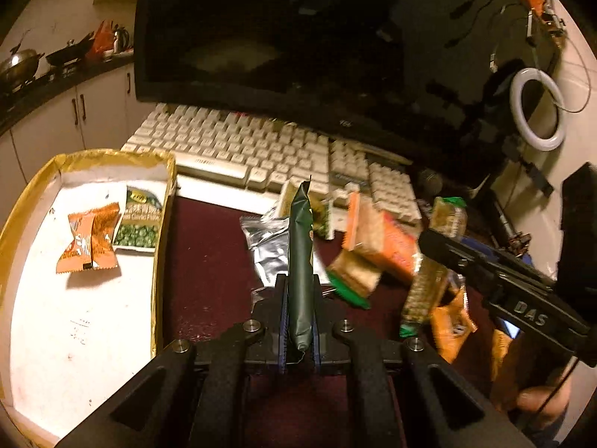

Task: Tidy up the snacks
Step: 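Carry dark green packet and cracker pack over the white tray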

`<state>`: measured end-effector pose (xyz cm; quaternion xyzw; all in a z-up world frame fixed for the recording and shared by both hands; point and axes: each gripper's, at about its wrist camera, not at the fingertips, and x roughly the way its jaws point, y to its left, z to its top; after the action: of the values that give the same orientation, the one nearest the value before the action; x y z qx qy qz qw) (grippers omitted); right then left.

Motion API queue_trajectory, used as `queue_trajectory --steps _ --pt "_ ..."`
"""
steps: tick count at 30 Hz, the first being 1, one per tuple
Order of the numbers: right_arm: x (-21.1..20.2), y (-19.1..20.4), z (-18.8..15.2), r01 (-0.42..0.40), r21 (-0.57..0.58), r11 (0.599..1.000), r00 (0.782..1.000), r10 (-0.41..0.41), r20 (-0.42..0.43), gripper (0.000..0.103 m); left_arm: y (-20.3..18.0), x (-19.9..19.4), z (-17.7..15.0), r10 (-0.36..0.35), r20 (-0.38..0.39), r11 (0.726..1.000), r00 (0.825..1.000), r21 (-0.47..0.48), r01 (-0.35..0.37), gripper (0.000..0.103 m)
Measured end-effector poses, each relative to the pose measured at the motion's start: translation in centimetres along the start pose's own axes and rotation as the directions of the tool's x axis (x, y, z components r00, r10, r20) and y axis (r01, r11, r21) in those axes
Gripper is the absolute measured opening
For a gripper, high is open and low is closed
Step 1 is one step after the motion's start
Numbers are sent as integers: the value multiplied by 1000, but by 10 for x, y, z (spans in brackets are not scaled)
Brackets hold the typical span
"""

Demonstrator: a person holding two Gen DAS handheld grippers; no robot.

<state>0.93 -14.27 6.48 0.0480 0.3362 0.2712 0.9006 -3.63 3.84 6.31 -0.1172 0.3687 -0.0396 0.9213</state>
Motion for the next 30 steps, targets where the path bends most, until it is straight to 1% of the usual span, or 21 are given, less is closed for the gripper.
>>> queue_trajectory --steps 5,11,24,30 --pt "1 -2 1 -38 22 999 999 38 -5 46 -7 -10 2 -16 16 1000 1000 11 16 8" --pt "2 -3 0 -70 36 997 997 70 -10 46 -6 -13 3 -30 27 1000 999 1 30 8" --pt "10 -3 -3 -95 49 994 995 97 -37 46 -14 -9 -1 -60 15 998 998 20 60 8" --pt "14 -5 -4 -106 62 992 993 109 -45 46 -20 -11 3 -71 23 997 997 28 70 8"
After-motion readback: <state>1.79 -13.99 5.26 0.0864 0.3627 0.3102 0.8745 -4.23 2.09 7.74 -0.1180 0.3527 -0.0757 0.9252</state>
